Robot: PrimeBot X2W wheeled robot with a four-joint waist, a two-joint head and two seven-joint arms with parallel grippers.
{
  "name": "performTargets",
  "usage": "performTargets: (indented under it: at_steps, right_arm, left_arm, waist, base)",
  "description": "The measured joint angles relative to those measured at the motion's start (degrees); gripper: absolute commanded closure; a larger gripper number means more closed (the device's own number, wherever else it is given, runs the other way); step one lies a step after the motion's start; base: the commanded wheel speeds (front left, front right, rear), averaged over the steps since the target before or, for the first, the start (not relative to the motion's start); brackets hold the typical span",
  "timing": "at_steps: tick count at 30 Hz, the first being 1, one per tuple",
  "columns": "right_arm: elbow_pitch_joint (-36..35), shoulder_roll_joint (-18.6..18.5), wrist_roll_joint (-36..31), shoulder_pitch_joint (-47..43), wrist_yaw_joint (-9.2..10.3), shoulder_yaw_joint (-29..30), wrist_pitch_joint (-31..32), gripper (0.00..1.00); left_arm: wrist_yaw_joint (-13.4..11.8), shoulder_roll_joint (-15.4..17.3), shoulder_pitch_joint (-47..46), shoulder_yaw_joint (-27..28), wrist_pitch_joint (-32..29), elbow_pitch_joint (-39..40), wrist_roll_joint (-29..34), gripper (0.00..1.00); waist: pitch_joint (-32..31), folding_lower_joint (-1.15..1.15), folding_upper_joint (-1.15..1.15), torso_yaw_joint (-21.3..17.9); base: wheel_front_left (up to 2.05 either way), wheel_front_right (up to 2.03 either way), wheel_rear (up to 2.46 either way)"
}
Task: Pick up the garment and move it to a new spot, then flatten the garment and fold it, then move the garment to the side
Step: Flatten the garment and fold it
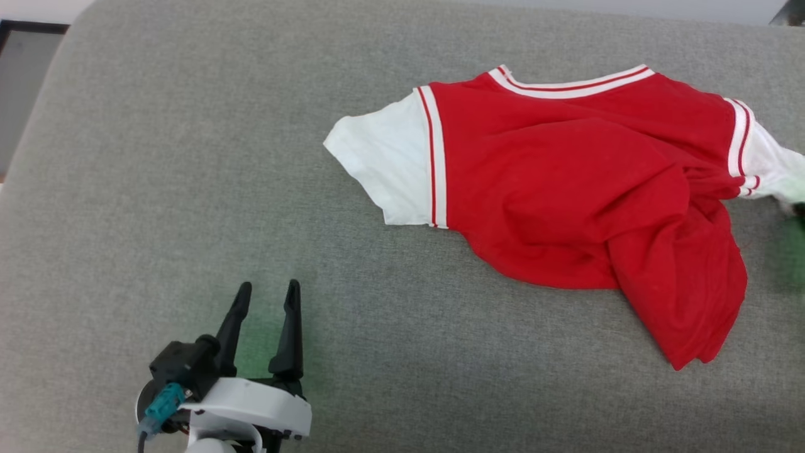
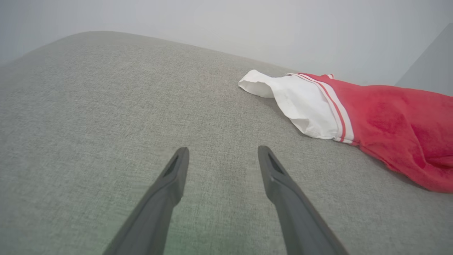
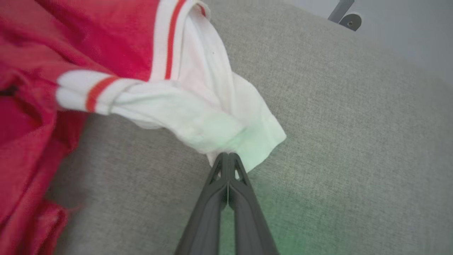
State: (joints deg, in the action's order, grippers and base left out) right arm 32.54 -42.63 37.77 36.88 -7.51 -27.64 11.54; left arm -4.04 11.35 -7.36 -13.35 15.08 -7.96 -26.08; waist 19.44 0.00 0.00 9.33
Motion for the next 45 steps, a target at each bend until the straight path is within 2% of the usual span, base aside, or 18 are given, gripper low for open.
performTargets:
  at_steps: [5, 11, 12, 14, 15, 16, 17, 23, 29, 34, 38, 45]
  right_arm:
    - [-4.2, 1.4, -0.6, -1.9, 0.0, 1.3, 2.8, 1.0]
    - [-4.4, 1.2, -4.3, -3.7, -0.01, 4.8, 3.6, 1.0]
    - [-4.2, 1.2, -5.3, -3.8, -0.01, 5.5, 3.6, 0.89]
    - [-4.0, 1.8, -6.1, -4.3, -0.01, 6.6, 4.0, 0.85]
    - [-4.1, 2.2, -6.4, -4.7, -0.01, 6.9, 4.2, 0.76]
    - [-4.1, 2.7, -6.8, -5.0, -0.01, 7.2, 4.2, 0.57]
    - [-4.2, 3.3, -6.8, -5.2, -0.01, 7.9, 4.1, 0.0]
    - [-6.6, 4.9, -6.8, -7.3, 0.0, 10.8, 1.9, 0.0]
    - [-12.2, 7.0, -7.1, -11.5, 0.0, 13.6, -2.3, 0.0]
    - [-18.0, 11.7, -8.2, -17.6, -0.01, 17.7, -7.5, 0.0]
    - [-22.1, 16.9, -10.2, -22.7, -0.01, 21.0, -11.2, 0.0]
    - [-29.1, 25.3, -12.1, -31.5, -0.01, 22.2, -15.7, 0.0]
  left_arm:
    - [0.0, 0.4, -0.6, -0.1, 0.0, -0.1, 0.0, 0.0]
    - [0.0, 0.5, -0.9, -0.3, 0.0, -0.9, -0.1, 0.0]
    - [0.0, 0.5, -0.9, -0.3, 0.0, -1.0, -0.1, 0.0]
    - [0.0, 0.6, -0.9, -0.3, 0.0, -1.2, -0.2, 0.0]
    - [0.0, 0.6, -0.9, -0.3, 0.0, -1.3, -0.2, 0.0]
    - [0.0, 0.6, -0.9, -0.3, 0.0, -1.4, -0.2, 0.0]
    - [0.0, 0.7, -0.8, -0.3, 0.0, -1.5, -0.2, 0.0]
    - [-0.2, 1.9, -0.2, 0.0, -0.3, -1.1, -0.2, 0.0]
    - [-0.6, 3.9, 1.4, 0.9, -1.9, 0.8, -0.7, 0.0]
    - [-1.0, 6.0, 2.7, 1.8, -3.7, 2.7, -0.9, 0.0]
    - [-1.1, 7.6, 3.0, 2.5, -5.4, 4.3, -1.4, 0.0]
    - [-0.4, 10.9, 1.2, 3.8, -8.1, 5.8, -2.2, 0.0]
  waist:
    - [0.3, 0.0, 0.0, -0.6]
    - [0.0, 0.0, 0.0, -0.6]
    - [-0.1, 0.0, 0.0, -0.6]
    - [-0.5, 0.0, 0.0, -0.6]
    - [-0.7, 0.0, 0.0, -0.7]
    - [-0.9, 0.0, 0.0, -0.7]
    - [-1.2, 0.0, 0.0, -0.8]
    - [-3.7, 0.0, 0.0, -1.6]
    - [-7.3, 0.0, 0.0, -2.9]
    - [-10.3, 0.0, 0.0, -4.6]
    - [-11.8, 0.0, 0.0, -6.6]
    - [-13.4, 0.0, 0.0, -9.9]
  base:
    - [0.0, 0.0, 0.0]
    - [0.0, 0.0, 0.0]
    - [0.0, 0.0, 0.0]
    - [0.0, 0.0, 0.0]
    - [0.0, 0.0, 0.0]
    - [0.0, 0.0, 0.0]
    - [0.0, 0.0, 0.0]
    - [0.0, 0.0, 0.0]
    - [0.0, 0.0, 0.0]
    - [0.0, 0.0, 0.0]
    - [0.0, 0.0, 0.0]
    - [0.0, 0.0, 0.0]
